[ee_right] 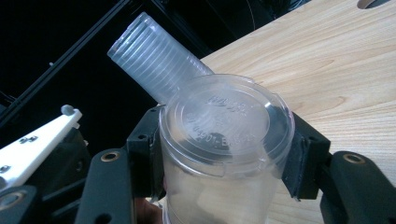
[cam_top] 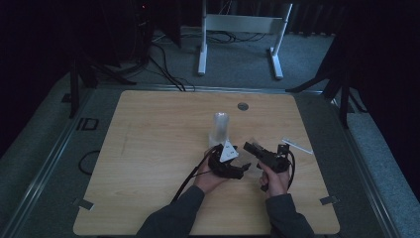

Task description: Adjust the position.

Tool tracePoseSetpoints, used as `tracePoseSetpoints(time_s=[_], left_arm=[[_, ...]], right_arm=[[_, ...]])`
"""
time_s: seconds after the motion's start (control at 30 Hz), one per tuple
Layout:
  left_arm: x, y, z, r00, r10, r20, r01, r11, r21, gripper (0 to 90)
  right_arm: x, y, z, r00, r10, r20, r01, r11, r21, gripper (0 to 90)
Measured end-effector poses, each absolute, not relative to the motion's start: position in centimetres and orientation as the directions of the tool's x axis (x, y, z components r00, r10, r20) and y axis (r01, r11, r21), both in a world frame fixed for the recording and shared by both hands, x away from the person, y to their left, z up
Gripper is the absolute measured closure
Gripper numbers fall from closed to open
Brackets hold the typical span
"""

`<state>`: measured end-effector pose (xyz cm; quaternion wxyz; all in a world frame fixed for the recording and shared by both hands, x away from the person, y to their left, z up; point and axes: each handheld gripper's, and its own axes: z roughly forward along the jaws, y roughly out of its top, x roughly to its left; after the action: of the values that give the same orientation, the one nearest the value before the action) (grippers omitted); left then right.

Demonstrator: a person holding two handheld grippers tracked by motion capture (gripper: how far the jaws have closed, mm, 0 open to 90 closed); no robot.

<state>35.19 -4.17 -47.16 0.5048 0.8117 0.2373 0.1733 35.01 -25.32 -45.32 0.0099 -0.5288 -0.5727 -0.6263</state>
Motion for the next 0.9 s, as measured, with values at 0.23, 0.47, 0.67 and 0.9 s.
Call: tracePoseSetpoints(time_s=[0.23,0.47,0.67,0.9], left_arm=[[35.18,-4.19,-47.24,0.825,0.564,0.039,0.218,-0.38,0.899,24.9],[35.01,-4.16,-47.15,0.832,0.553,0.046,0.206,-0.386,0.899,26.6],[34.88,-4.02,-46.97,0.838,0.544,0.056,0.196,-0.394,0.898,27.8],[34.95,-3.69,-46.82,0.838,0.542,0.056,0.195,-0.394,0.898,28.5]], right_arm=[[35.06,-25.29,-45.4,-0.448,0.592,0.67,0.619,-0.336,0.71,41.1],[35.04,-25.3,-45.31,-0.453,0.6,0.659,0.619,-0.321,0.717,39.3],[35.02,-25.33,-45.21,-0.472,0.596,0.65,0.618,-0.302,0.726,37.6],[34.96,-25.51,-45.08,-0.49,0.589,0.643,0.616,-0.288,0.733,35.0]])
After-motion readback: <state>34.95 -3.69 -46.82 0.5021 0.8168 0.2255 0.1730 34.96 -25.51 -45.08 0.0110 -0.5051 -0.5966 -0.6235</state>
